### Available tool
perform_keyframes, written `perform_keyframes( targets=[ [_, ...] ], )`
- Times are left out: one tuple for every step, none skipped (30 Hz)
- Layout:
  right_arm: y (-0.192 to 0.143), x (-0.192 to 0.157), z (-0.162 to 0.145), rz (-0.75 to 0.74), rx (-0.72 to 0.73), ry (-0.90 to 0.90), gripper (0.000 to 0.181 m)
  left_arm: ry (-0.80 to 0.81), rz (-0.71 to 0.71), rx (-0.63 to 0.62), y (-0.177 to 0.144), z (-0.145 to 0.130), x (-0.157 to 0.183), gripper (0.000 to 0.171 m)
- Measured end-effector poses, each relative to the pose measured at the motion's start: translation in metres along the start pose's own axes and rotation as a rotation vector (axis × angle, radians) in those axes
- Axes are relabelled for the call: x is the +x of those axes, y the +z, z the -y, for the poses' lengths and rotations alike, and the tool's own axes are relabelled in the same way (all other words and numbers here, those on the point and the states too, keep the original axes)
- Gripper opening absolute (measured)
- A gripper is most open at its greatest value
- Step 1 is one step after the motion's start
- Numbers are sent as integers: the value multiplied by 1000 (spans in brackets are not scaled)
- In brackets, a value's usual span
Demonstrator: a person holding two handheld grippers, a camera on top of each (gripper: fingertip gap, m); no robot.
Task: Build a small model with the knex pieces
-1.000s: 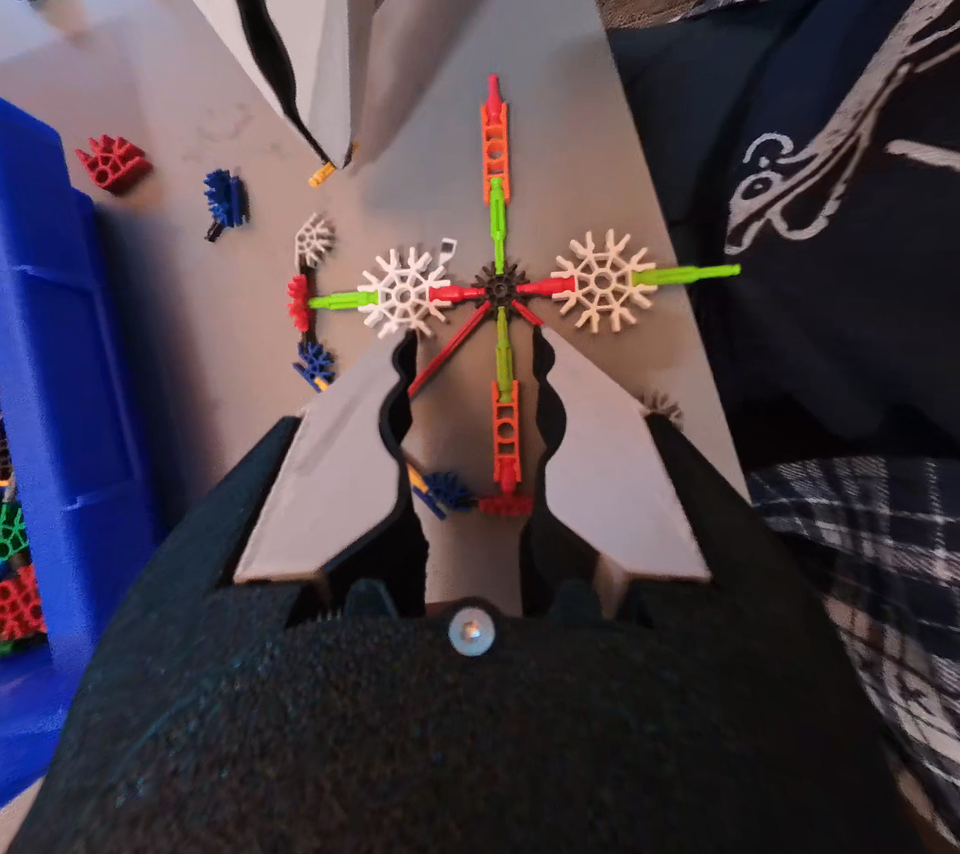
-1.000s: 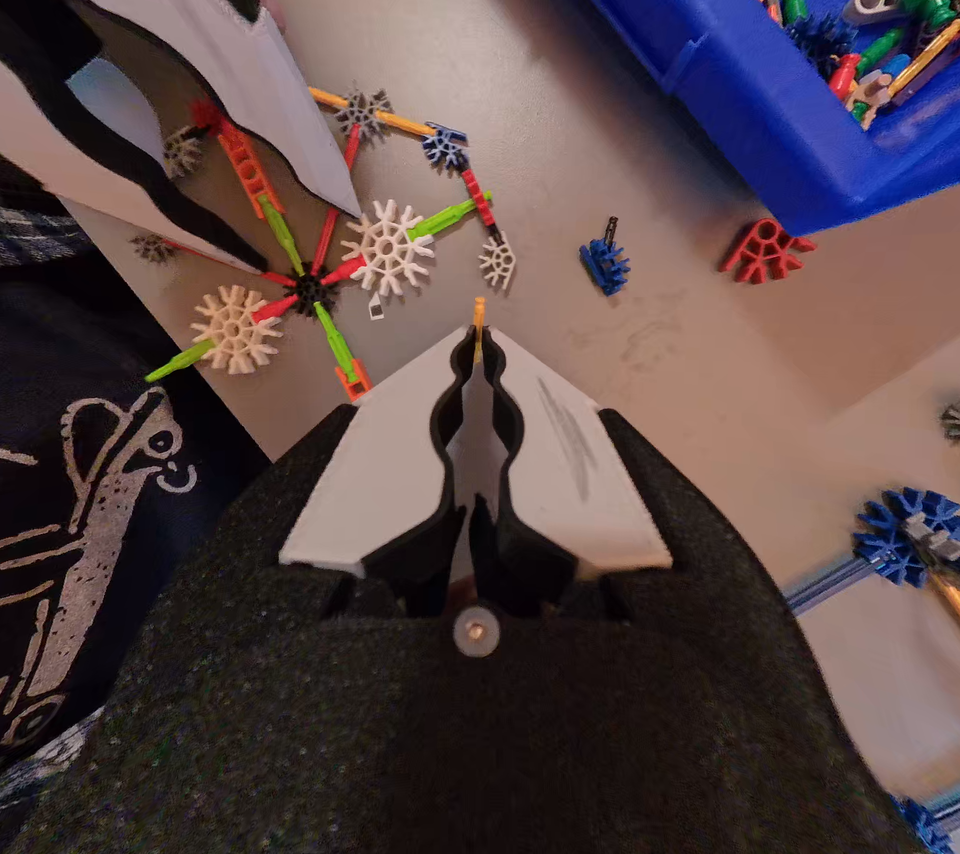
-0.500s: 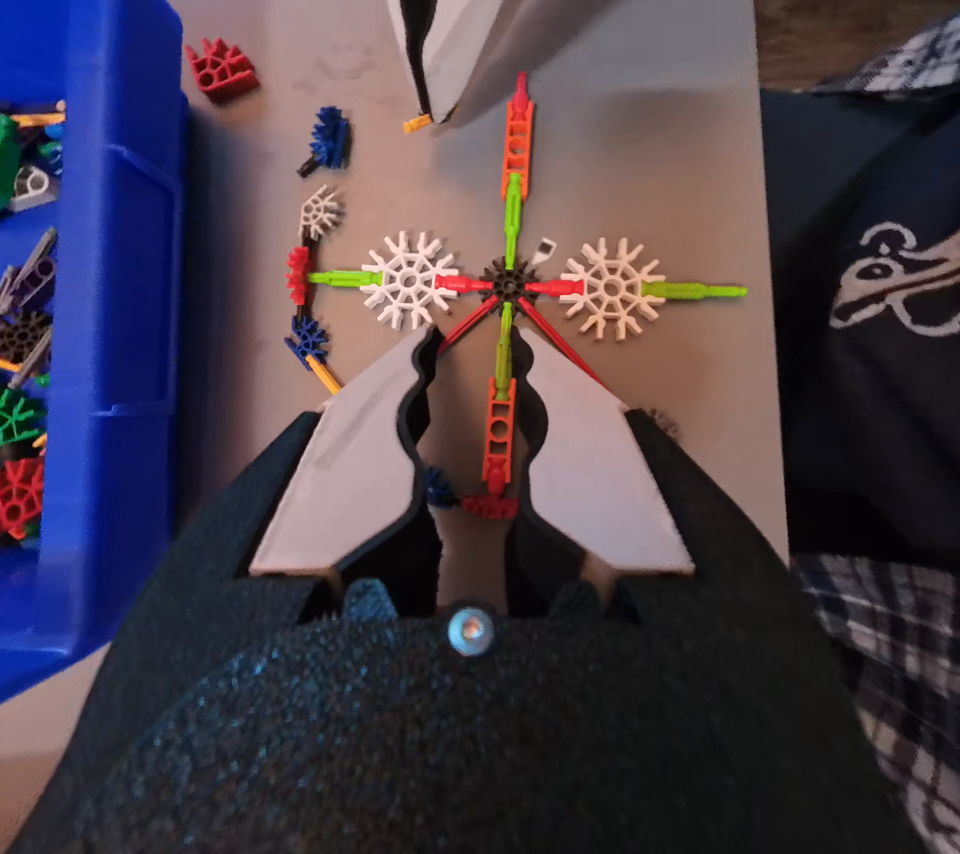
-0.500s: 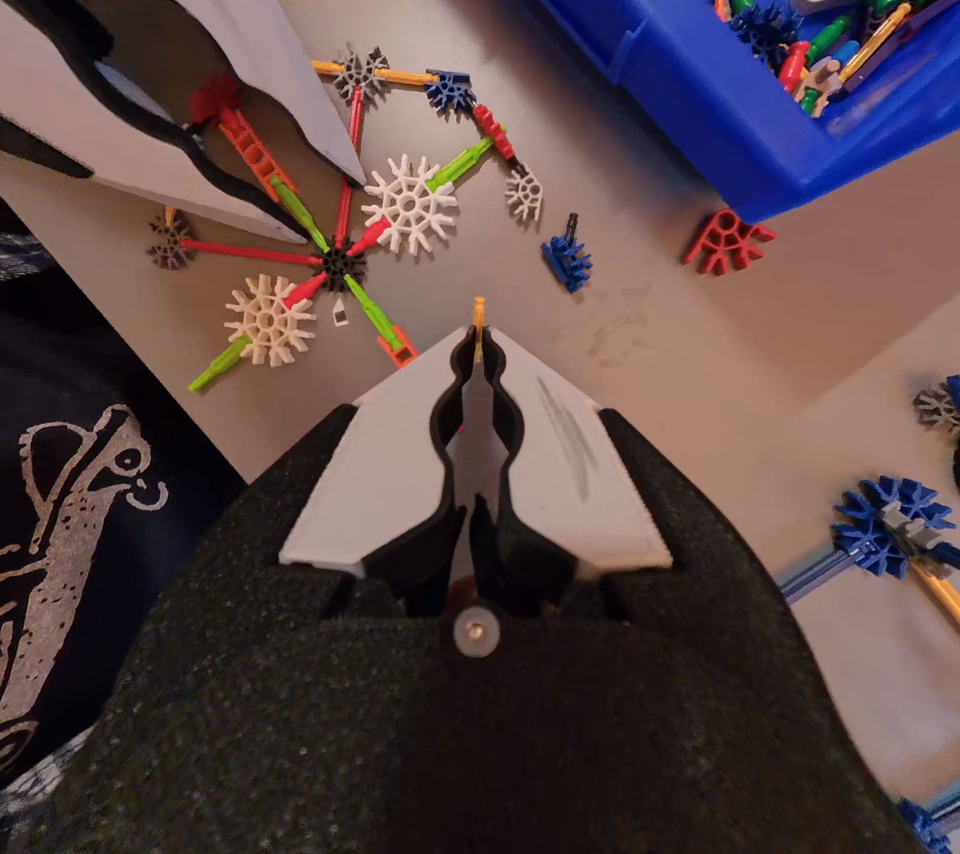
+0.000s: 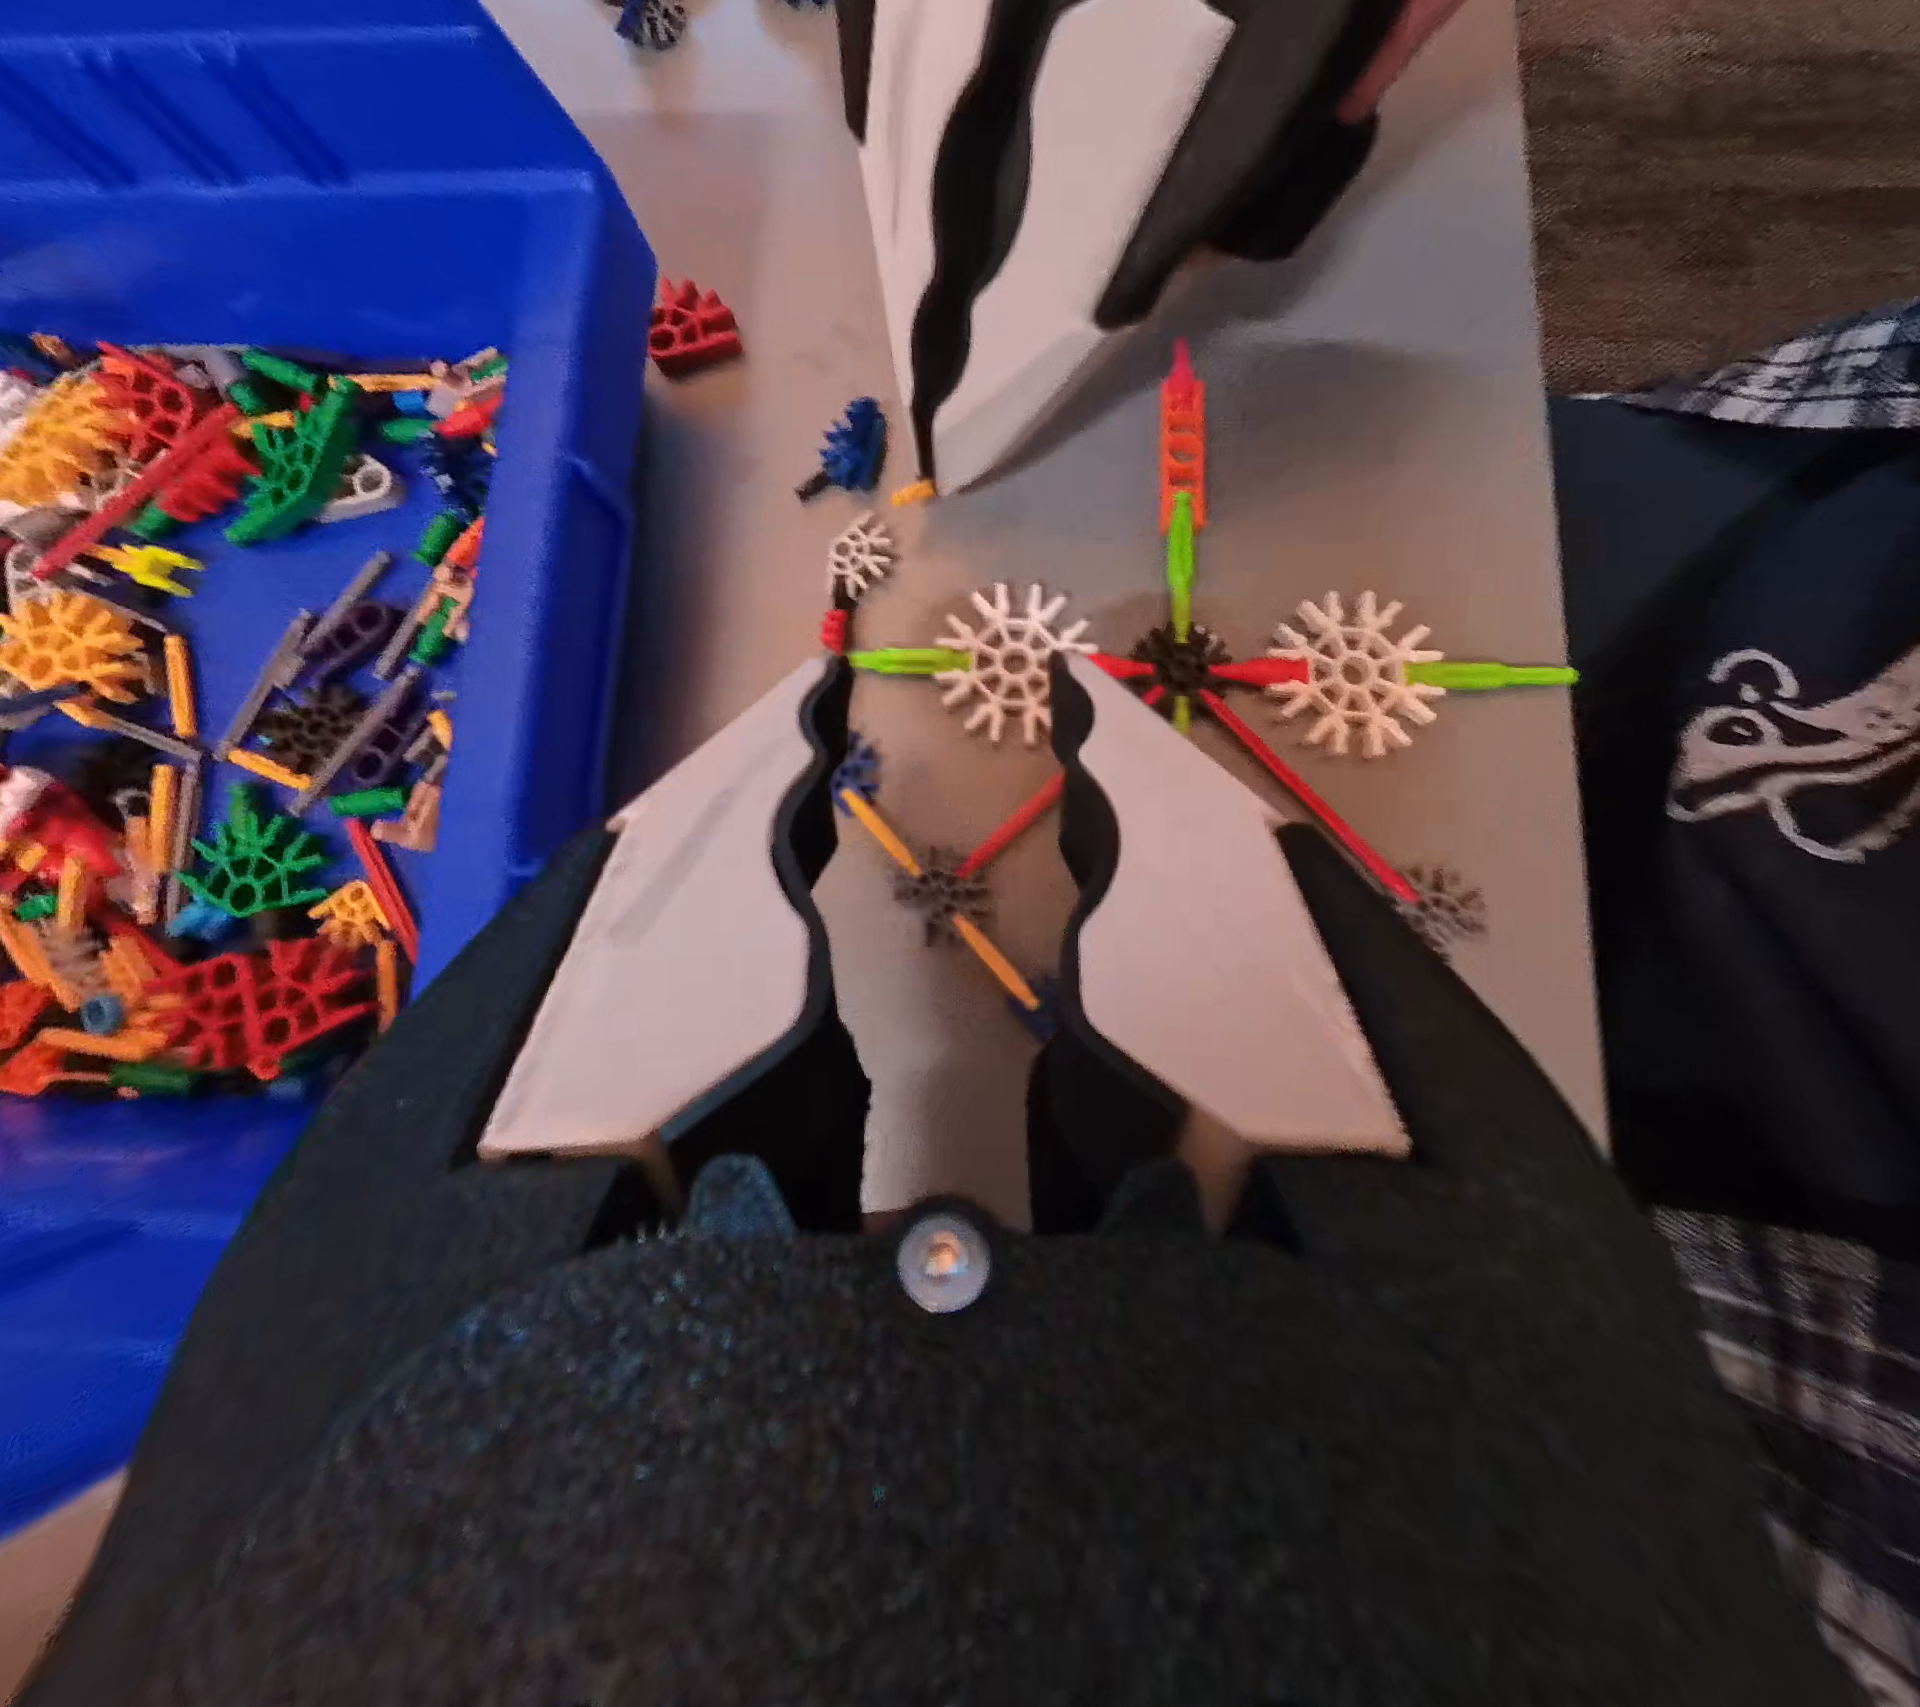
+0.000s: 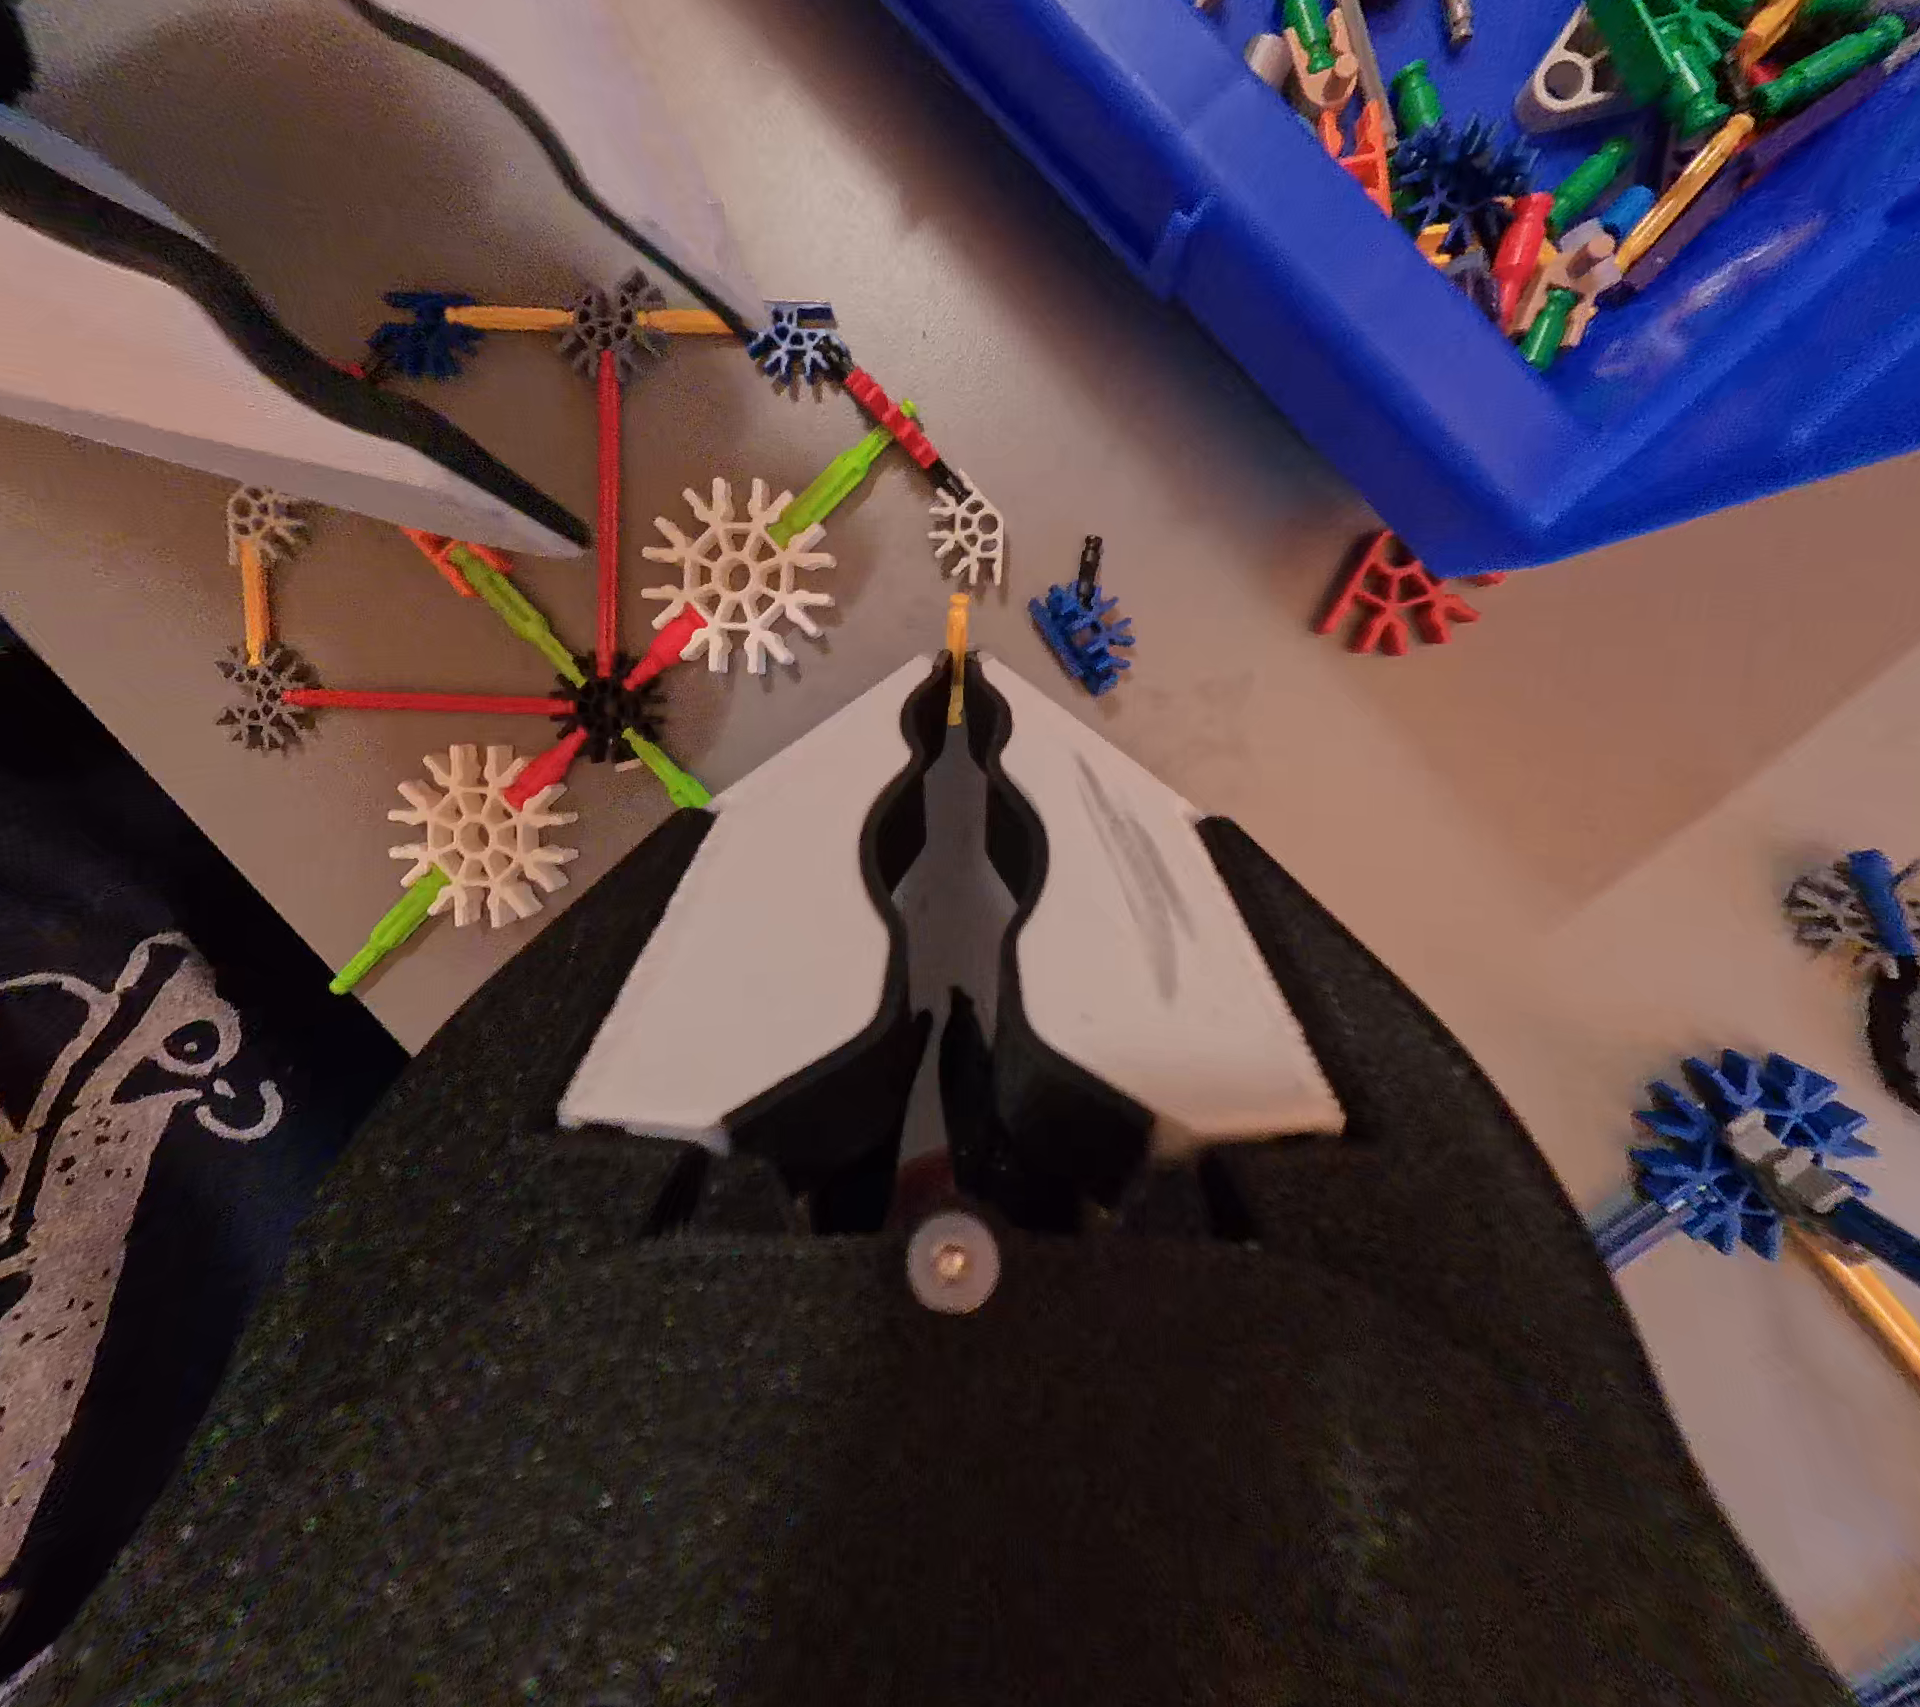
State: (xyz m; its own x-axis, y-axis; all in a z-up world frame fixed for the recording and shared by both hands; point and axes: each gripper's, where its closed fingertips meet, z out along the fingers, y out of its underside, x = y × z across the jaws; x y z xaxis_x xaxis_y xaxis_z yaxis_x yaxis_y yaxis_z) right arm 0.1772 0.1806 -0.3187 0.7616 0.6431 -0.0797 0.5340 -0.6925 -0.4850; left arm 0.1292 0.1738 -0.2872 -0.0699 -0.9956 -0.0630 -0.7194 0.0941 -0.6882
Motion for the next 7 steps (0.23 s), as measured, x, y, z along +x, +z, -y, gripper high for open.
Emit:
perform_keyframes(
  targets=[
    [0, 2, 1, -11, -2, 1, 1, 10, 7, -11, 4, 1, -4, 38],
    [1, 4, 2, -24, -10, -3, 1, 25, 11, -17, 8, 3, -7, 38],
    [1, 5, 2, -31, -18, -6, 1, 36, 6, -19, 12, 5, -7, 38],
    [2, 6, 3, -34, -21, -7, 1, 43, 0, -26, 17, 7, -7, 37],
    [2, 6, 3, -33, -24, -8, 1, 51, 2, -37, 21, 7, -8, 37],
    [3, 6, 4, -30, -29, -12, 1, 57, 7, -51, 25, 7, -10, 36],
    [4, 6, 3, -29, -38, -15, 1, 61, 2, -59, 29, 6, -10, 35]
  ],
)
